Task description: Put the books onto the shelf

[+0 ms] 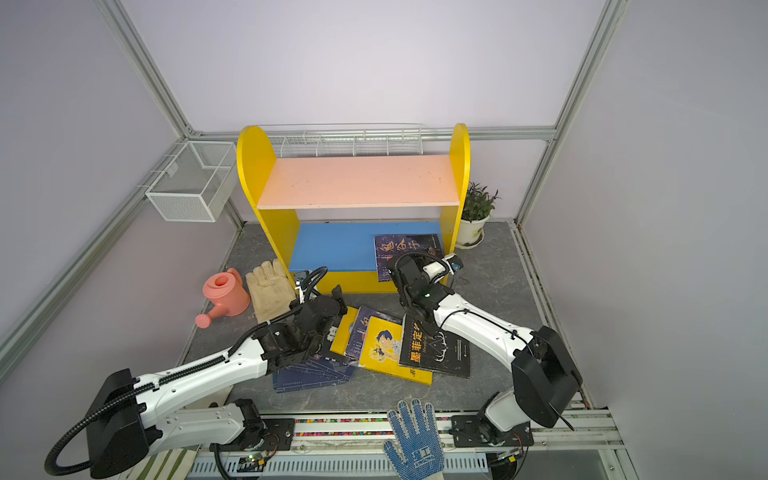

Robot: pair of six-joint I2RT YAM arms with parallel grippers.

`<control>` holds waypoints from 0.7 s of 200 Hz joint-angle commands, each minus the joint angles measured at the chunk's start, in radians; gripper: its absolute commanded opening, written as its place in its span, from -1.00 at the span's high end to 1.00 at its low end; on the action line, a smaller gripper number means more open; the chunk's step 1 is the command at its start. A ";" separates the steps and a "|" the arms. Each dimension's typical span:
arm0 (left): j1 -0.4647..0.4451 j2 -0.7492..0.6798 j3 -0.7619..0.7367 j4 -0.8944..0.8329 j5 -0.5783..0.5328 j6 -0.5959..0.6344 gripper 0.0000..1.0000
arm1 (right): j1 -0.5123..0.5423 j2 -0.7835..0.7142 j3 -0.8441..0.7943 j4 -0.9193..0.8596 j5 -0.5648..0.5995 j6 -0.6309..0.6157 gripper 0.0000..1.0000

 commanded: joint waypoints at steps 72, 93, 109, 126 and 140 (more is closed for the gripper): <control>0.089 0.147 0.118 -0.189 0.128 -0.111 -0.77 | -0.006 0.047 0.199 -0.395 -0.499 -0.779 0.88; 0.095 0.158 0.116 -0.185 0.142 -0.118 -0.77 | -0.006 0.126 0.260 -0.447 -0.581 -0.806 0.88; 0.095 0.160 0.120 -0.186 0.142 -0.119 -0.77 | -0.013 0.175 0.294 -0.476 -0.631 -0.801 0.88; 0.095 0.155 0.121 -0.194 0.137 -0.119 -0.77 | -0.030 0.213 0.314 -0.484 -0.686 -0.789 0.88; 0.095 0.147 0.120 -0.202 0.129 -0.120 -0.77 | -0.062 0.238 0.318 -0.488 -0.732 -0.765 0.88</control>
